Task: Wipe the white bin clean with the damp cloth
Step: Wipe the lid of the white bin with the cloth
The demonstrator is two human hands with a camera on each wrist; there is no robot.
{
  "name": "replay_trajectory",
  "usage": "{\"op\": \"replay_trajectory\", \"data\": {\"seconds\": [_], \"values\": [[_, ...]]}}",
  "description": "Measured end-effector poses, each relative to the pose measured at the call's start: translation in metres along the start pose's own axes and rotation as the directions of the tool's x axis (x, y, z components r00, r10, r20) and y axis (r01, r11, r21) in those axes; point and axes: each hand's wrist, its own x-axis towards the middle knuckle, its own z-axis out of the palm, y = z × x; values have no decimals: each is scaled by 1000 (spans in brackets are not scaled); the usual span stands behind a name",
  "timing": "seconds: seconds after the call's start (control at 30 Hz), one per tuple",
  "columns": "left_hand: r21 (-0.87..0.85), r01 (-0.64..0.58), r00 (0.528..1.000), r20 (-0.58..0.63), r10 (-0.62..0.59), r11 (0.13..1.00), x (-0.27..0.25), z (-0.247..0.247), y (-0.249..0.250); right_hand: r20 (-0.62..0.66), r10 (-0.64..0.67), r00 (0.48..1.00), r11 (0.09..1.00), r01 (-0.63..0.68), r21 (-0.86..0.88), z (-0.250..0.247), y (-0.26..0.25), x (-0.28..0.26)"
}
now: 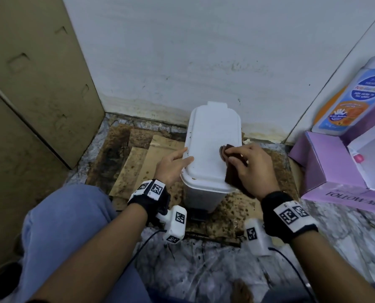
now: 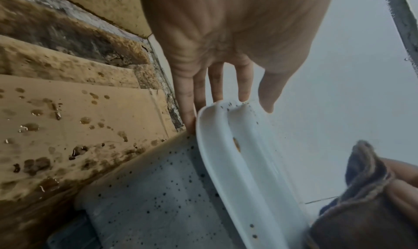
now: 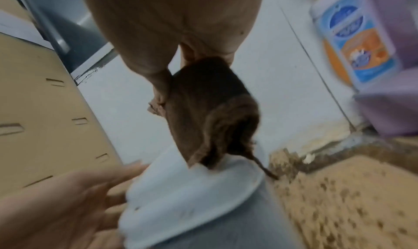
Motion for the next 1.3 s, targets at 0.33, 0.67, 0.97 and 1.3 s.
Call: {"op": "replay_trajectory", "data": {"seconds": [0.33,0.67,0.97,1.3], "values": [[-32,9,999,41,-7,999,6,-7,2,327,-88,941,914,207,-349,54,16,7],[-129,52,997,64,-43,990,0,-10,2,405,-291,867,899,393,-193,76,-18,11],[-209,77,995,83,-61,975,-2,-13,2,430,-460,776,862,507,9,59,-2,-4],[-187,111,990,107,-92,976,-5,-15,-4,474,-408,781,897,440,47,18,55,-6]]}}
